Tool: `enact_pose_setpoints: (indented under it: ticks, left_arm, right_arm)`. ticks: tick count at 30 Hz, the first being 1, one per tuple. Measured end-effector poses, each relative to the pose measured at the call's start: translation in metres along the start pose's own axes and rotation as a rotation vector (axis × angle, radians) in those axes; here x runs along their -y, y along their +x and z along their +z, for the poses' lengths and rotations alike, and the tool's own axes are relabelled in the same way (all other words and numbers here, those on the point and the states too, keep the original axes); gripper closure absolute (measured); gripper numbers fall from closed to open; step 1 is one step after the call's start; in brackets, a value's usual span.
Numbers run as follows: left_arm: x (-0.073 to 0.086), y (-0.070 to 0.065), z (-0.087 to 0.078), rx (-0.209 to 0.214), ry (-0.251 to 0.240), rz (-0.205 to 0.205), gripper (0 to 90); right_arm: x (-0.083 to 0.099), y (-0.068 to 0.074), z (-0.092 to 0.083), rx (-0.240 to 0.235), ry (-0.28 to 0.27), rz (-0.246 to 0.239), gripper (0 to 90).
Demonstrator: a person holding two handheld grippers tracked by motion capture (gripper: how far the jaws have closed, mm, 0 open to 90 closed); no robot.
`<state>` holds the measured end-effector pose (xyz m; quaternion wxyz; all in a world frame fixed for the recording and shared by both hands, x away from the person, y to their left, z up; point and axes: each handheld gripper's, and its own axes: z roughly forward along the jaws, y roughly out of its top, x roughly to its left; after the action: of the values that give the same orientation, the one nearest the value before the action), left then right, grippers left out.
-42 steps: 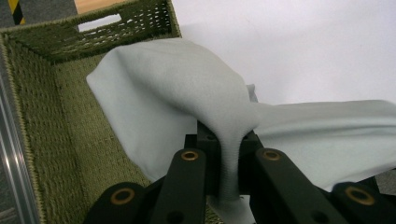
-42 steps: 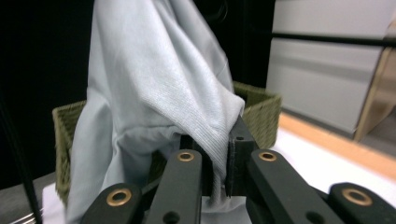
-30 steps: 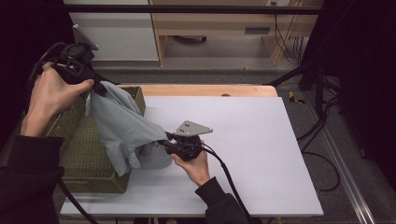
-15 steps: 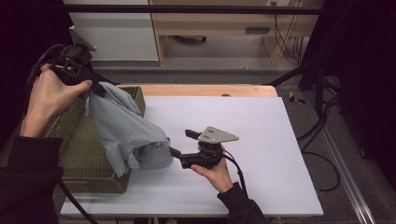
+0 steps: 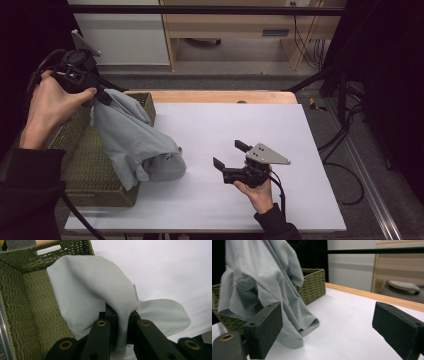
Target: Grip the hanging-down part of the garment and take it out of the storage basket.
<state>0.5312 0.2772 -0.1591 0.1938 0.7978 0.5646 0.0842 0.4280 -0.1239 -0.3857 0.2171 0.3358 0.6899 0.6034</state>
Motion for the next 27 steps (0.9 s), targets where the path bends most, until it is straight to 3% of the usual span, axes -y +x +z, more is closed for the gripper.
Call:
enact_pose_setpoints:
  ticks: [9, 15, 25, 27]
  left_arm:
    - [-0.001, -0.001, 0.002, -0.001, 0.008, 0.003, 84.9]
    - [-0.001, -0.001, 0.002, 0.001, 0.009, 0.002, 84.9]
    - [0.001, 0.004, 0.002, 0.008, 0.008, -0.007, 84.9]
    - [0.001, 0.004, 0.002, 0.01, 0.006, -0.006, 84.9]
  right_arm:
    - [0.009, -0.009, -0.027, 0.065, -0.015, -0.007, 4.7]
    - [0.017, -0.017, -0.047, 0.121, -0.03, 0.014, 3.7]
    - [0.035, -0.028, -0.071, 0.174, -0.041, 0.03, 1.9]
    - [0.036, -0.029, -0.073, 0.184, -0.04, 0.012, 1.6]
